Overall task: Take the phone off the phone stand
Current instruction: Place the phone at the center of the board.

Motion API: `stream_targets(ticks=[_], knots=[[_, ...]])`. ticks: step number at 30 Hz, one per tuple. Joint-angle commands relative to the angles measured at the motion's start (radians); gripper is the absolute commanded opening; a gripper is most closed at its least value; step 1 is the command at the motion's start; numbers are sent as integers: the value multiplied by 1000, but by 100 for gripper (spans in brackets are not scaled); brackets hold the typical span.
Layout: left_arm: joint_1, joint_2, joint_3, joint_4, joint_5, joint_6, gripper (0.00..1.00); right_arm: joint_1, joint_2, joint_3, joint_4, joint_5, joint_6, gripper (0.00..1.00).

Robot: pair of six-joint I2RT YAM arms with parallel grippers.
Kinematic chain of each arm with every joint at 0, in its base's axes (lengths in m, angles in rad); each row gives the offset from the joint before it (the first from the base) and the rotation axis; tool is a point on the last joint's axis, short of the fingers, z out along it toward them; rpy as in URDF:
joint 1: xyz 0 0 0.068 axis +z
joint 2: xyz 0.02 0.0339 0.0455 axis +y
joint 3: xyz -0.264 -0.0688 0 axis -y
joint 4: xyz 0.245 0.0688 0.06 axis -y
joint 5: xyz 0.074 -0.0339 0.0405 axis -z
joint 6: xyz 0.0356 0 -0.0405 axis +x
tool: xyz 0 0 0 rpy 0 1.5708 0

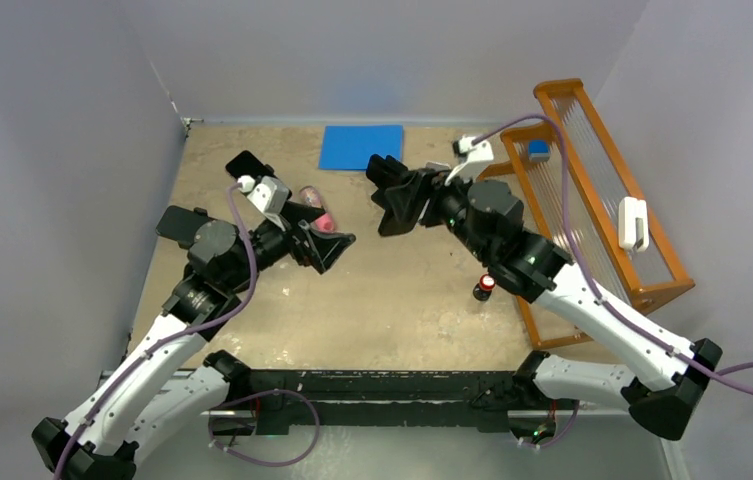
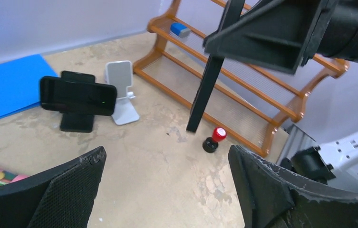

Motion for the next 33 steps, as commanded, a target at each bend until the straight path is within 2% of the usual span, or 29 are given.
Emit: stream_targets(ticks=[1,4,9,20,25,33], knots=[[-5,-8,-59,177,168,-4,100,77,-47,-53,119,-69,34,51],[-5,-28,-102,252,252,-16,100,93,-33,-76,128,-69,52,52],[-6,5,-96,254,334,8,100,103,-6,-92,171,-122,94,52],[-6,134,-22,137,308,17,93,129,43,-69,218,-199,145,51],[-5,146,-19,136,308,17,84,139,59,-61,222,-194,152,51],[-6,195,20,88,307,19,65,141,75,-56,225,-189,164,51]])
